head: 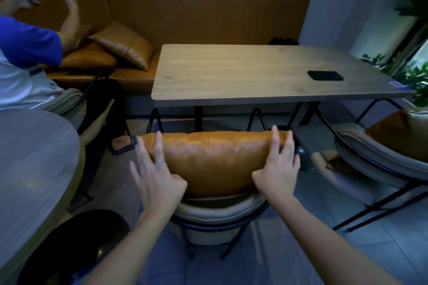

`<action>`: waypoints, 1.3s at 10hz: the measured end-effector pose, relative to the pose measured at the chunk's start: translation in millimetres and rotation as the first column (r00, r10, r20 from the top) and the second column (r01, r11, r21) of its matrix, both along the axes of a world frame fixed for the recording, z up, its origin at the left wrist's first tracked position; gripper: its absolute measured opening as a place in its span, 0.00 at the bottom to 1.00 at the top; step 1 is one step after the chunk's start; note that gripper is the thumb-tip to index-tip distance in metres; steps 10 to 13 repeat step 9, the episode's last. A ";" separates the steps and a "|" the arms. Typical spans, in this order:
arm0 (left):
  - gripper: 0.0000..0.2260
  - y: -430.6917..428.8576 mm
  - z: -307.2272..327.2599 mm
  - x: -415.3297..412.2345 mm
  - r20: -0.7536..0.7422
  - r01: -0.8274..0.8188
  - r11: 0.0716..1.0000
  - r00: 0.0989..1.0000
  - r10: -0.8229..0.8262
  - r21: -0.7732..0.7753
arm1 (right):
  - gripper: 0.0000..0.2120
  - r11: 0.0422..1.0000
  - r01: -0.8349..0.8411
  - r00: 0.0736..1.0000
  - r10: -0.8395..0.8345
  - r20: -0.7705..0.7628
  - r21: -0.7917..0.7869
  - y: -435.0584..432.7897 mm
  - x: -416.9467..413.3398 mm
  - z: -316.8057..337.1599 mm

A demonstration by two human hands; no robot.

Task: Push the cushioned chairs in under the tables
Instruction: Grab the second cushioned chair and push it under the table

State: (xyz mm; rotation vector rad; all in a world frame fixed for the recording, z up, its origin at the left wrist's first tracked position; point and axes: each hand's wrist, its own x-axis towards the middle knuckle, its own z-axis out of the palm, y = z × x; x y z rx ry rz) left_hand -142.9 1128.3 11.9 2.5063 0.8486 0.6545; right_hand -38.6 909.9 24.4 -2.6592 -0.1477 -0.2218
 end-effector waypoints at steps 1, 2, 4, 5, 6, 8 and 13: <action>0.53 -12.3 18.6 18.6 -0.174 0.136 0.977 0.979 -0.108 0.163 | 0.53 0.906 -0.244 0.962 0.272 0.032 -0.347 11.4 4.4 12.8; 0.50 -10.7 12.8 25.4 -0.351 0.183 0.966 0.930 -0.109 0.185 | 0.47 0.852 -0.307 0.951 0.292 -0.104 -0.425 20.1 3.3 14.4; 0.47 5.1 -6.8 14.6 -0.395 0.189 0.963 0.913 -0.100 0.194 | 0.44 0.813 -0.344 0.935 0.341 -0.094 -0.471 17.9 -3.4 13.8; 0.45 -5.9 -2.8 8.0 -0.429 0.184 0.953 0.901 -0.066 0.240 | 0.43 0.806 -0.350 0.933 0.343 -0.107 -0.478 13.3 -6.4 12.4; 0.43 -10.8 4.8 1.4 -0.456 0.197 0.923 0.889 -0.026 0.331 | 0.43 0.795 -0.362 0.928 0.356 -0.108 -0.487 11.3 -8.6 16.5; 0.44 -5.1 10.5 0.6 -0.436 0.297 0.882 0.892 -0.119 0.366 | 0.51 0.761 -0.444 0.894 0.408 -0.182 -0.474 16.9 -3.6 25.1; 0.43 -7.5 21.9 1.0 -0.484 0.307 0.908 0.864 -0.139 0.287 | 0.47 0.768 -0.480 0.877 0.417 -0.238 -0.424 14.8 -1.3 29.8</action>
